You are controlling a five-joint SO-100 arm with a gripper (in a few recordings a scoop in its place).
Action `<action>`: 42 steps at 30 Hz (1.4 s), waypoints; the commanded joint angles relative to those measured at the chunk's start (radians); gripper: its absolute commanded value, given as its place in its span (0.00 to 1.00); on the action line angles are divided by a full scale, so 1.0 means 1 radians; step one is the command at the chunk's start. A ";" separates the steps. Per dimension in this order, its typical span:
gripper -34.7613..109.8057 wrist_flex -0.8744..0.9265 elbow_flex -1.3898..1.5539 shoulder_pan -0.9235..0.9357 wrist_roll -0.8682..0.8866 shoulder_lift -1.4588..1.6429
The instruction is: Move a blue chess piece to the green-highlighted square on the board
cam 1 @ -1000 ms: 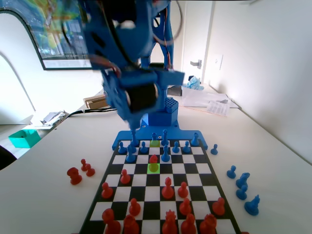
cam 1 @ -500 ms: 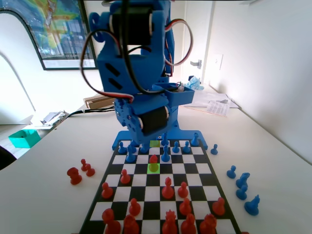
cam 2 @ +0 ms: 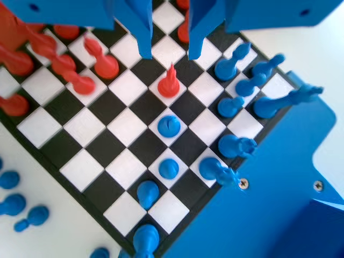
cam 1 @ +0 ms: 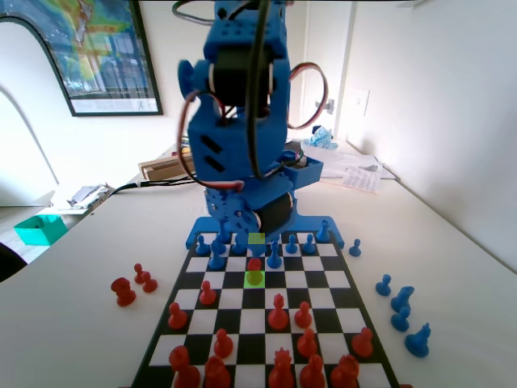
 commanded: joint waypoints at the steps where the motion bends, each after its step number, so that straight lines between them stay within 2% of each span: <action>1: 0.33 -0.012 0.029 0.011 -0.032 0.074; 42: 0.33 -0.179 0.058 0.037 -0.097 -0.026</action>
